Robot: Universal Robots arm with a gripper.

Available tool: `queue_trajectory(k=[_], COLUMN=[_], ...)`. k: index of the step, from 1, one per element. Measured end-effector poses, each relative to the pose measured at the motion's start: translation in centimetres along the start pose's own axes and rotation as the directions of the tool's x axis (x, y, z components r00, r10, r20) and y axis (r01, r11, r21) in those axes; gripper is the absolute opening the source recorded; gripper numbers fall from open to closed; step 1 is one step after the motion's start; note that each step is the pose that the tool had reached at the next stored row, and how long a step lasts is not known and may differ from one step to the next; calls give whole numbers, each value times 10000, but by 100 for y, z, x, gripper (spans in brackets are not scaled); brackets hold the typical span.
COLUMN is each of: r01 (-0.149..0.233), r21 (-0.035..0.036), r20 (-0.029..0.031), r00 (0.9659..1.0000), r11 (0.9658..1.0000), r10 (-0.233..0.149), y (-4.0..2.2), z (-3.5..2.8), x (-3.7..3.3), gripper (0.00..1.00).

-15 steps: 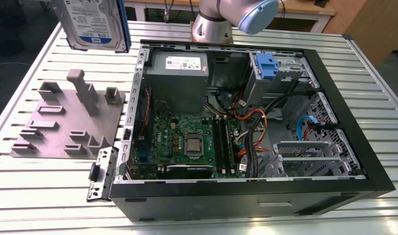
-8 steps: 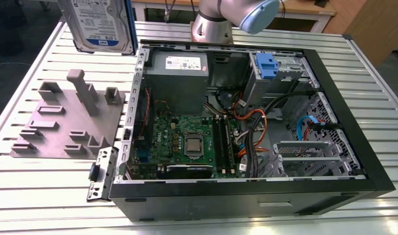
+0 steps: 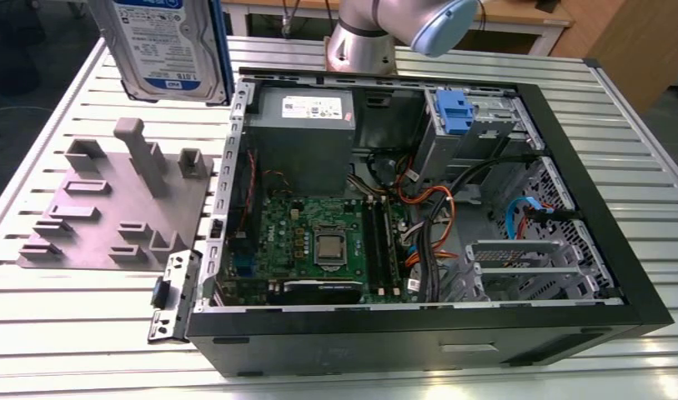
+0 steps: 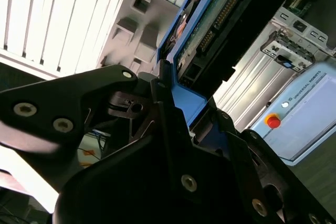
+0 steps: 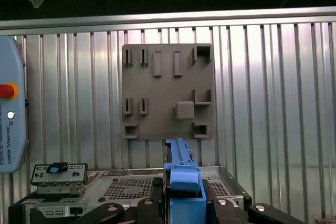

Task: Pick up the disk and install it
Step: 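Pick up the disk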

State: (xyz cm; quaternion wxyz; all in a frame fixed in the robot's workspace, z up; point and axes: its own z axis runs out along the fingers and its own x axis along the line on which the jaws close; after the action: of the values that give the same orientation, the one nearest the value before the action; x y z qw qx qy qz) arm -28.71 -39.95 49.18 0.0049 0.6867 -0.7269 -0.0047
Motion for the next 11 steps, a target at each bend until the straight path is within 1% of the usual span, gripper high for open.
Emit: queue_trajectory(k=[11], r01=[0], r21=[-1], r20=[-6], r00=[10000], r11=[10000], r10=[0], y=[-55], z=[4], x=[168], gripper=[36])
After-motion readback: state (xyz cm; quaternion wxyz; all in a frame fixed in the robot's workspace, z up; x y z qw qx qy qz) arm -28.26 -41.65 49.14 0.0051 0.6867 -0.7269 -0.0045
